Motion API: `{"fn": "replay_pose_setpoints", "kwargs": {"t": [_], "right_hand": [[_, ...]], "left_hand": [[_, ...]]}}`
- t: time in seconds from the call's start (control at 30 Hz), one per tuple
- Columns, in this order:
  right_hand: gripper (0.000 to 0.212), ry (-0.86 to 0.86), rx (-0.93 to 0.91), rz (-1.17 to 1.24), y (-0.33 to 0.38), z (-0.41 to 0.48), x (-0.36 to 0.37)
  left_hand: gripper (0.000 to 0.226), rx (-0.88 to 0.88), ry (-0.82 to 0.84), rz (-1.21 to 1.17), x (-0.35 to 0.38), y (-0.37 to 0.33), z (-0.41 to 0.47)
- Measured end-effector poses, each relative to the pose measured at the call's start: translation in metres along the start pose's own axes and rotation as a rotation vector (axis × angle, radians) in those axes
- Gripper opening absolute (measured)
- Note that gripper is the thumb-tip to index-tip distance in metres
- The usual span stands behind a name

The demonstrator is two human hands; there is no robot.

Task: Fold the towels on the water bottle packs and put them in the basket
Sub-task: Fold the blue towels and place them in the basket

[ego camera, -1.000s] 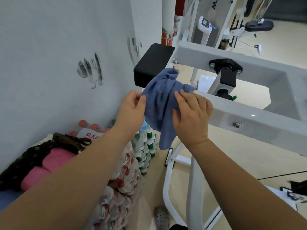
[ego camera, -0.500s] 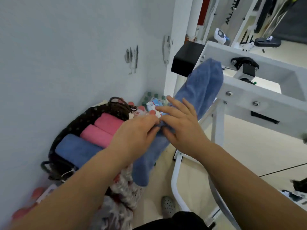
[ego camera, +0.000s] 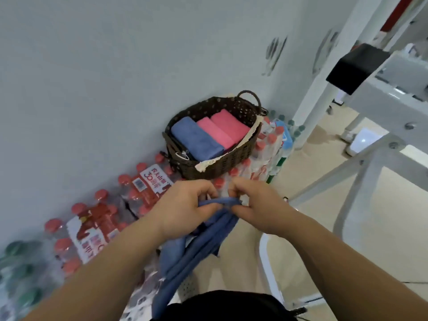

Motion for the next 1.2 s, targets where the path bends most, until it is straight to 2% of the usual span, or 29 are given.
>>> {"fn": "replay_pose_setpoints", "kwargs": {"t": [0.17, 0.4, 0.6, 0.73, 0.8, 0.93, 1.03, 1.2], "right_hand": [[0.028, 0.217, -0.090, 0.118, 0.015, -0.011, 0.046], [0.034, 0.457, -0.199, 0.163, 0.036, -0.043, 0.104], [0.027, 0.560, -0.228, 0.010, 0.047, -0.059, 0.141], [0.032, 0.618, -0.264, -0.077, 0.052, -0.067, 0.157], [0.029, 0.622, -0.265, -0.083, 0.057, -0.069, 0.165], [0.025, 0.671, -0.194, -0.099, 0.070, -0.075, 0.184], [0.012, 0.646, -0.100, -0.101, 0.080, -0.086, 0.197], [0.015, 0.654, -0.022, -0.331, 0.092, -0.102, 0.220]], "left_hand": [[0.027, -0.236, -0.119, 0.021, 0.014, 0.017, -0.083], [0.026, -0.429, -0.234, -0.016, 0.037, 0.022, -0.182], [0.019, -0.594, -0.309, -0.150, 0.033, 0.026, -0.267], [0.017, -0.649, -0.324, -0.057, 0.029, 0.041, -0.313], [0.019, -0.676, -0.357, -0.007, 0.028, 0.054, -0.335], [0.020, -0.733, -0.490, -0.046, 0.024, 0.083, -0.380], [0.018, -0.747, -0.534, -0.087, 0.018, 0.107, -0.417], [0.015, -0.758, -0.594, -0.116, 0.007, 0.148, -0.463]]}}
Point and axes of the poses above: each hand's wrist, its own z-axis towards the middle knuckle, its own x-axis out of the palm, y = z × x, the point moved 2 cm from there along z, towards the middle knuckle, and after that the axes turned 12 degrees about -x, right-handed, at the moved point
